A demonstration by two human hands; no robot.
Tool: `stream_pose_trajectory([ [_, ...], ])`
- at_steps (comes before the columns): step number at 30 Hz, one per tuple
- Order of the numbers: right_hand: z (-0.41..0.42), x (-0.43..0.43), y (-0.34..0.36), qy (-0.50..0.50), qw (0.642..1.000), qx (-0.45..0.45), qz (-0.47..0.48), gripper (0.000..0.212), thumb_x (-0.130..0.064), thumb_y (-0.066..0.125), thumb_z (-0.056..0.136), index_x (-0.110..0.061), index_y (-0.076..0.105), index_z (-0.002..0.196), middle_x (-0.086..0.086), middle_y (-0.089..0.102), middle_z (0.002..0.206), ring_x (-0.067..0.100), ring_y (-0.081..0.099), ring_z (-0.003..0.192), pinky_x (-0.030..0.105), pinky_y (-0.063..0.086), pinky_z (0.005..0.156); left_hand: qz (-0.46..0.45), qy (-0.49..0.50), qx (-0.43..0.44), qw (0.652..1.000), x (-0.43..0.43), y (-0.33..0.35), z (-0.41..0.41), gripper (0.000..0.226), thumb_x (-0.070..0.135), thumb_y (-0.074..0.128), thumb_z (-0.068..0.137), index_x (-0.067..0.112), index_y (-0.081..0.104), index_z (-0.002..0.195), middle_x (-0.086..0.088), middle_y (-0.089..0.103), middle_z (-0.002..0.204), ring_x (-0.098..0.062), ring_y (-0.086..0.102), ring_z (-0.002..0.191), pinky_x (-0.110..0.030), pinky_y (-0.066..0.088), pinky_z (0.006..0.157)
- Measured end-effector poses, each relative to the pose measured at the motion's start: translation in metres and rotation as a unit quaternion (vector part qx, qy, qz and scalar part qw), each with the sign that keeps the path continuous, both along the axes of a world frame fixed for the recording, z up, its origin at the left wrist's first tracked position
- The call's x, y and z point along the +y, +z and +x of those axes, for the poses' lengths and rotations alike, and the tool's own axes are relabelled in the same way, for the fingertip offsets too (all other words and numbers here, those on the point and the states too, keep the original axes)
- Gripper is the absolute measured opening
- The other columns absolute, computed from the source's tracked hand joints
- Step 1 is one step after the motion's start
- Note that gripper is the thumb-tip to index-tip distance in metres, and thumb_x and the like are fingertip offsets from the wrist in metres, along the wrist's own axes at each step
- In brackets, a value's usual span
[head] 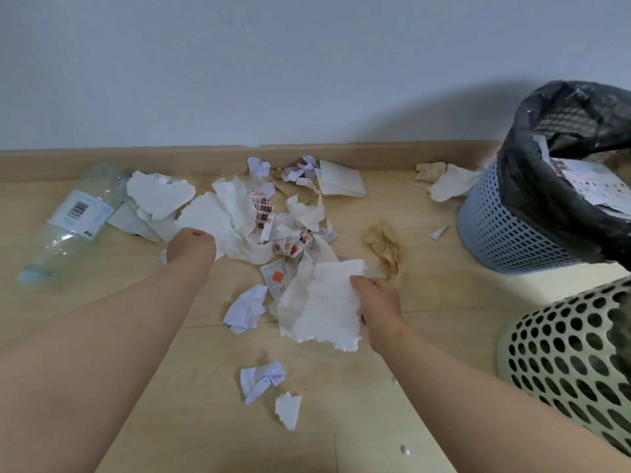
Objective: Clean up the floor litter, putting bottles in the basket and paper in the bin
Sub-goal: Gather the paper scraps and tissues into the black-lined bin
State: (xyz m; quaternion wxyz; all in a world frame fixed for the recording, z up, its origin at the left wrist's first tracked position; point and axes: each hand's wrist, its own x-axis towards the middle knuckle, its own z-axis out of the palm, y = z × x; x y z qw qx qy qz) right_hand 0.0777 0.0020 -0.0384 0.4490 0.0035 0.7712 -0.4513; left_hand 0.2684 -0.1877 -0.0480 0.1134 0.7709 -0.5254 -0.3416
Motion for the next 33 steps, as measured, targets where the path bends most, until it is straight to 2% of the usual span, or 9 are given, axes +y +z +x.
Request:
stream_pose_trajectory([
  [2,-0.003,-0.005,0.002,-0.003,1.000,-0.005,-0.007,0.015,-0.021,0.060,0.087,-0.014,0.052,0.076,0.006,0.055,0.082,0.023,0.050,0.075,0.033,0.041,0.068,0.007,-0.014,-0.027,1.000,-0.008,-0.009,0.001,0.028,0.018,0.038,0.090,0.001,0.059,0.096,-0.024,0.060,0.105,-0.039,0.058,0.097,-0.045,0.047,0.086],
  [5,-0.011,-0.011,0.004,0.007,1.000,0.020,-0.018,0.014,-0.021,0.060,0.088,-0.012,0.052,0.082,0.000,0.049,0.076,0.016,0.045,0.068,0.027,0.038,0.062,0.009,-0.033,-0.071,0.997,-0.014,-0.014,-0.004,0.026,0.032,0.043,0.090,0.013,0.058,0.098,-0.018,0.059,0.112,-0.039,0.058,0.096,-0.046,0.048,0.089],
  [8,-0.016,-0.015,0.004,0.007,0.998,0.057,-0.028,0.019,-0.020,0.061,0.087,-0.013,0.048,0.076,-0.003,0.041,0.066,0.013,0.036,0.059,0.023,0.031,0.053,0.027,0.013,-0.094,0.995,-0.014,-0.013,-0.009,0.042,0.036,0.058,0.087,0.014,0.046,0.120,-0.017,0.042,0.130,-0.037,0.045,0.114,-0.044,0.042,0.093],
  [10,-0.016,-0.016,0.001,0.006,0.998,0.054,-0.026,0.017,-0.021,0.062,0.086,-0.010,0.051,0.079,0.001,0.043,0.070,0.016,0.039,0.065,0.025,0.034,0.060,0.036,0.056,-0.092,0.993,-0.012,-0.014,-0.012,0.057,0.038,0.063,0.084,0.014,0.036,0.129,-0.016,0.032,0.137,-0.036,0.035,0.123,-0.044,0.038,0.093],
  [15,-0.013,-0.017,-0.001,-0.028,0.999,-0.006,-0.034,0.020,-0.023,0.062,0.087,-0.012,0.052,0.074,0.006,0.052,0.077,0.020,0.048,0.072,0.031,0.040,0.064,0.033,0.100,-0.010,0.994,-0.011,-0.015,-0.014,0.083,0.036,0.072,0.078,0.022,0.021,0.143,-0.015,0.033,0.141,-0.038,0.044,0.122,-0.047,0.043,0.093],
  [19,-0.014,-0.020,0.007,-0.038,0.996,-0.059,-0.051,0.011,-0.024,0.057,0.091,-0.015,0.056,0.085,0.007,0.059,0.087,0.022,0.053,0.080,0.033,0.042,0.071,0.049,0.158,0.096,0.982,-0.011,-0.009,-0.023,0.093,0.028,0.078,0.073,0.021,0.017,0.144,-0.012,0.036,0.142,-0.033,0.045,0.121,-0.044,0.045,0.096],
  [24,-0.021,-0.029,0.034,-0.033,0.994,-0.039,-0.099,0.012,-0.022,0.061,0.088,-0.014,0.055,0.081,0.002,0.057,0.077,0.018,0.050,0.069,0.029,0.040,0.065,0.012,0.265,0.243,0.933,-0.006,0.007,-0.032,0.076,0.020,0.074,0.076,0.016,0.030,0.138,-0.006,0.044,0.139,-0.029,0.048,0.120,-0.042,0.044,0.098],
  [29,-0.028,-0.052,0.072,-0.047,0.983,-0.066,-0.165,0.017,-0.024,0.060,0.089,-0.017,0.051,0.076,-0.001,0.045,0.067,0.015,0.042,0.062,0.026,0.038,0.062,-0.105,0.245,0.258,0.929,-0.012,0.062,-0.047,0.050,0.017,0.060,0.082,0.017,0.047,0.130,-0.003,0.051,0.130,-0.027,0.054,0.112,-0.035,0.046,0.083],
  [33,-0.031,-0.081,0.114,-0.086,0.968,-0.121,-0.202,0.009,-0.024,0.057,0.091,-0.016,0.057,0.088,0.000,0.055,0.077,0.016,0.052,0.066,0.027,0.044,0.066,-0.177,0.216,0.332,0.901,-0.010,0.125,-0.076,0.036,0.010,0.057,0.083,0.014,0.055,0.119,0.001,0.057,0.110,-0.023,0.055,0.091,-0.024,0.042,0.068],
])
